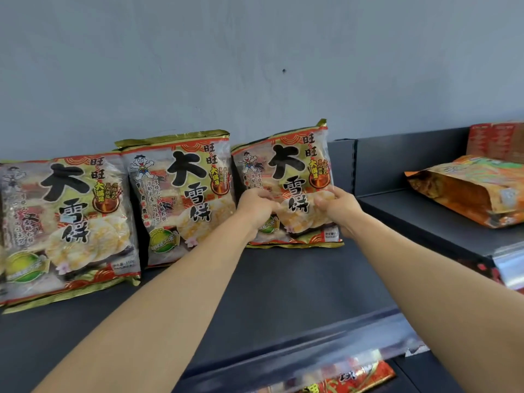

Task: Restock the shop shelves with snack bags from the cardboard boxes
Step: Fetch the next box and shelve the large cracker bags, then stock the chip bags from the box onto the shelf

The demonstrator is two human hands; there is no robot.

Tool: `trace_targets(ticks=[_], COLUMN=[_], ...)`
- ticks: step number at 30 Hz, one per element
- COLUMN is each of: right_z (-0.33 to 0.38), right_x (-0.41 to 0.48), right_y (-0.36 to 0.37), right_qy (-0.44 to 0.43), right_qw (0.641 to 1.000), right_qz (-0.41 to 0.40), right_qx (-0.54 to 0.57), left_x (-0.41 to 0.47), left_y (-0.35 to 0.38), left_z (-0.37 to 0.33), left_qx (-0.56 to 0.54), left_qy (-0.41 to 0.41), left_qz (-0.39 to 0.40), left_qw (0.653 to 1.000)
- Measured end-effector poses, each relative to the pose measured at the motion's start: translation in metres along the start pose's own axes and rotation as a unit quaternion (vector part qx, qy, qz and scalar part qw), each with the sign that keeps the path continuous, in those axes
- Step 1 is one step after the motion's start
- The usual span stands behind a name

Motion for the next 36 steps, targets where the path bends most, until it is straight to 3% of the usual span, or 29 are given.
trace_targets(ticks=[3,8,15,20,30,36], right_z=[-0.002,-0.004,-0.003,0.010,0.022,-0.015], right_x=[0.013,0.022,0.010,-0.024,-0.147,-0.244], right_y=[0.005,0.016,0.021,0.004,-0.071,-0.143], right_qy=[0.001,-0.021,-0.006,-0.108,-0.236,-0.207], right_qw=[0.999,0.990,0.973,0.963,0.925,0.929], right_qz=[-0.033,-0.096,-0.114,-0.093,-0.057,-0.065], right_qx=[-0.030,-0.098,-0.199,-0.227,-0.292,-0.298], left_x=[0.011,0.022,0.023,-0.008,-0.135,-0.232], left_y=[-0.005,-0.011,-0.011,-0.001,0.058,0.107], left_z=[0.007,0.026,0.028,0.010,-0.024,-0.006], left_qx=[0.058,0.041,0.056,0.110,0.126,0.147], left_qy=[-0.022,-0.047,-0.024,0.050,0.180,0.170], left_qz=[-0.058,0.005,-0.026,-0.083,0.001,0.072], left_qw=[0.996,0.998,0.998,0.989,0.976,0.972])
Point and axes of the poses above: each hand's wrist, its own x-axis towards the middle knuckle, its own y-axis out of the palm, z = x × y, the point moved 2 cm from there along x, towards the middle knuckle, and after that the axes turned 3 degrees about -y, right-handed, at the moved point
